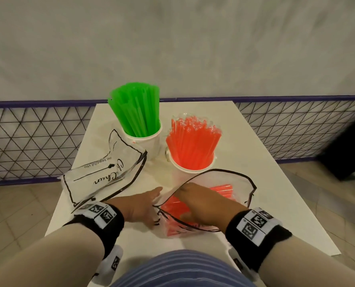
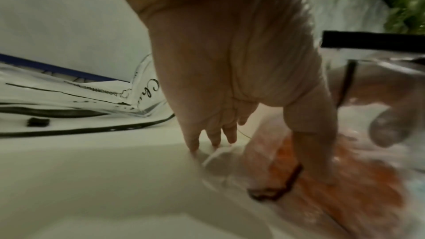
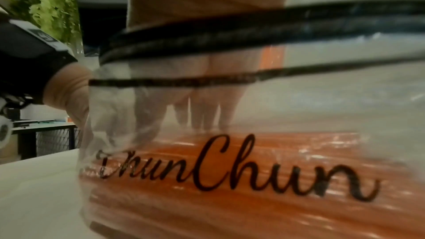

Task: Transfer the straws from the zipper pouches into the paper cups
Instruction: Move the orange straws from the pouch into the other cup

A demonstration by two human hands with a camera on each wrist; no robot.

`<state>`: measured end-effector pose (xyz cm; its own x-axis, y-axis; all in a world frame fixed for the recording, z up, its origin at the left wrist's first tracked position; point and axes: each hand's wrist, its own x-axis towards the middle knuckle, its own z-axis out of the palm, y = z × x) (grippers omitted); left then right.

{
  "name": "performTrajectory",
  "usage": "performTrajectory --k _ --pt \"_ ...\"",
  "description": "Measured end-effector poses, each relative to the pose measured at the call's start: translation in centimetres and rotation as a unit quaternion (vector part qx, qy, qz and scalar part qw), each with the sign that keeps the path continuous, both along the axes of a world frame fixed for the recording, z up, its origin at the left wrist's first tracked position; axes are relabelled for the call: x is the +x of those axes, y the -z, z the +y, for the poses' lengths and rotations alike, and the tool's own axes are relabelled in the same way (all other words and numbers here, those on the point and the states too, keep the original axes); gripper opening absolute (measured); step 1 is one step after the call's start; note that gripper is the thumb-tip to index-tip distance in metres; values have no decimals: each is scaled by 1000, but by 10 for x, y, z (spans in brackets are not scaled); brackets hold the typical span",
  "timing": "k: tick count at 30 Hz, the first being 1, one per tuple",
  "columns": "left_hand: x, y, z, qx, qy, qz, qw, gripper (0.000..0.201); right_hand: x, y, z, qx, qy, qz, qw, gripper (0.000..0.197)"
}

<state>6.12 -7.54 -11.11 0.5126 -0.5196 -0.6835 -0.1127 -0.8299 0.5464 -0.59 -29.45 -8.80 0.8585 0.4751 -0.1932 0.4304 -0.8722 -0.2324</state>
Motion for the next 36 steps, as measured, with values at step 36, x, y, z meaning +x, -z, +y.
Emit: performTrajectory --k 36 --pt "2 -15 -8 59 49 -63 995 111 11 -117 -19 212 75 163 961 20"
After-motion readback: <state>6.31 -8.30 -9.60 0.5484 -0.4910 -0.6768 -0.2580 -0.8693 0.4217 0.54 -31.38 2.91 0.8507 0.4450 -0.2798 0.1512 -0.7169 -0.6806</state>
